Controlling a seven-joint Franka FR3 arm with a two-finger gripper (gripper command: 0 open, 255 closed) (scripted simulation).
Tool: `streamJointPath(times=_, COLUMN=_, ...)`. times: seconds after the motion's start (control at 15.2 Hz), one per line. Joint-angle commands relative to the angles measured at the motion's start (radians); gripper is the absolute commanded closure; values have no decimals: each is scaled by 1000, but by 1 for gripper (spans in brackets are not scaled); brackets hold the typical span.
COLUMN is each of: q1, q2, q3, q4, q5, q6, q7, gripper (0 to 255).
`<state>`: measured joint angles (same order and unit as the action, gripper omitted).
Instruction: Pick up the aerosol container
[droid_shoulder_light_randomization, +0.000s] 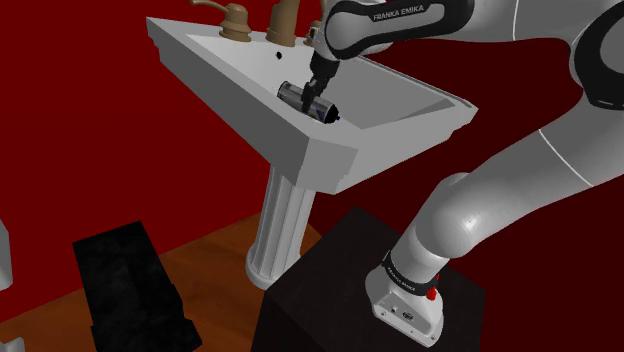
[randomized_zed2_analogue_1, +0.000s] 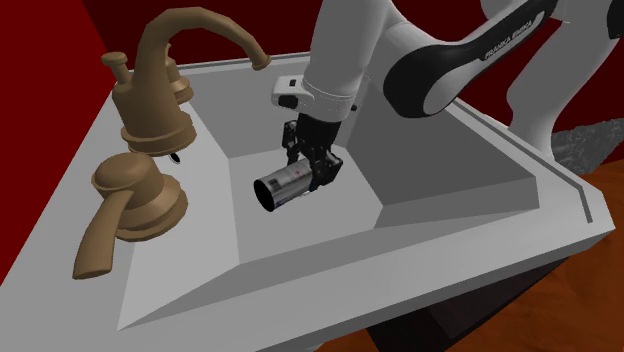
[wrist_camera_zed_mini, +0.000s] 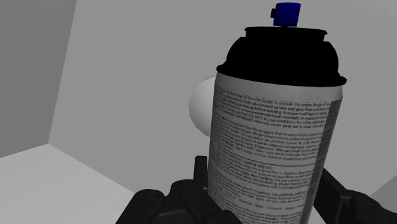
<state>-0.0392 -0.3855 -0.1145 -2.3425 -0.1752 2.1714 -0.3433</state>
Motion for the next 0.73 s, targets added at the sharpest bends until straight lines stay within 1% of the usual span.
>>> streamJointPath(times=0.0, q1=1, q2=-2, q3=0, q4=28, q5=3, q6=-29, q7=-5, gripper=255)
streamJointPath(times=0.53, q1=4, q2=-14, q3=4, q4=125, q5=12, q6=-138, q7=-18, gripper=255)
streamJointPath(times=0.66, q1=5, q2=-14, q3=4, q4=127, q5=12, q6=-140, q7=-18, gripper=255)
